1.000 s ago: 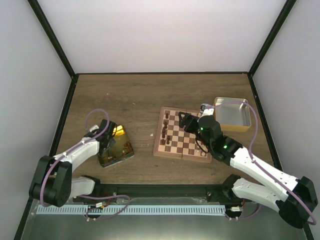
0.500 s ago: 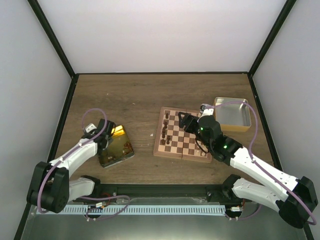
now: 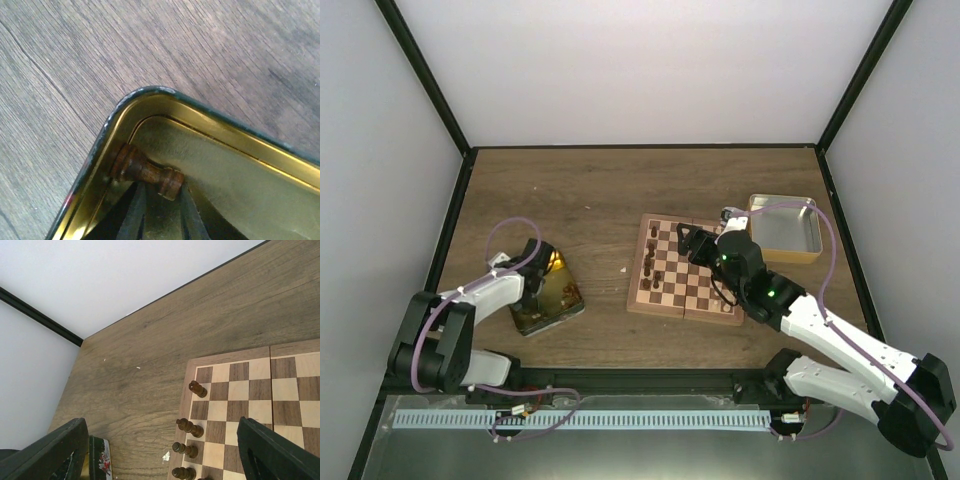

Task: Set up the chess pieces on the board
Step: Pick up the chess piece from the storage box.

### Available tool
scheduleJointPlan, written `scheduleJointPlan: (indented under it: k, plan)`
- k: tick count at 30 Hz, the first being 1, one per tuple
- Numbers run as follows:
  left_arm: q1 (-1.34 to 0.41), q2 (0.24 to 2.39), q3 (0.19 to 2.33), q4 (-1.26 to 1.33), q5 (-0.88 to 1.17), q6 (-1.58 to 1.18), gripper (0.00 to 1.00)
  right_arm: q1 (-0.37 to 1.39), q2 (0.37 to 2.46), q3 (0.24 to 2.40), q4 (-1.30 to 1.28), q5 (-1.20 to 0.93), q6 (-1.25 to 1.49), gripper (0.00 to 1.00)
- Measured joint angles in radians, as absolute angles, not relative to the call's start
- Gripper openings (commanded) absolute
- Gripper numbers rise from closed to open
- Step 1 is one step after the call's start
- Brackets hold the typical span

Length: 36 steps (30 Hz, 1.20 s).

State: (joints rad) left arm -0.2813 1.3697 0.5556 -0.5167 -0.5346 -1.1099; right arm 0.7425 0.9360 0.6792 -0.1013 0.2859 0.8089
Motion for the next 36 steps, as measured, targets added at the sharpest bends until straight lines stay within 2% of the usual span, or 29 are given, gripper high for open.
scheduleJointPlan:
  k: [5,14,16,18,20,34,36]
  plan:
    - [-0.279,1.370,0.554,-0.468,-0.530,-1.057,0.04,0.743,0.936,0.680,-0.104,0.286,0.809,0.83]
    - [-0.279,1.311,0.513,-0.303,-0.412,-0.854,0.05,0.743,0.936,0.680,-0.104,0.286,0.809,0.83]
    - [-0.279,1.292,0.506,-0.285,-0.388,-0.833,0.12,0.743,0.936,0.680,-0.104,0.285,0.809,0.83]
    - [-0.279,1.279,0.506,-0.282,-0.388,-0.831,0.27,0.743,0.936,0.680,-0.103,0.283,0.809,0.83]
    - [-0.279,1.273,0.507,-0.292,-0.408,-0.834,0.32,0.743,0.937,0.680,-0.103,0.280,0.809,0.83]
    - [-0.223,1.305,0.510,-0.332,-0.530,-0.831,0.26,0.743,0.938,0.694,-0.104,0.279,0.809,0.83]
    - [-0.216,1.311,0.510,-0.332,-0.537,-0.831,0.17,0.743,0.938,0.694,-0.104,0.279,0.809,0.83]
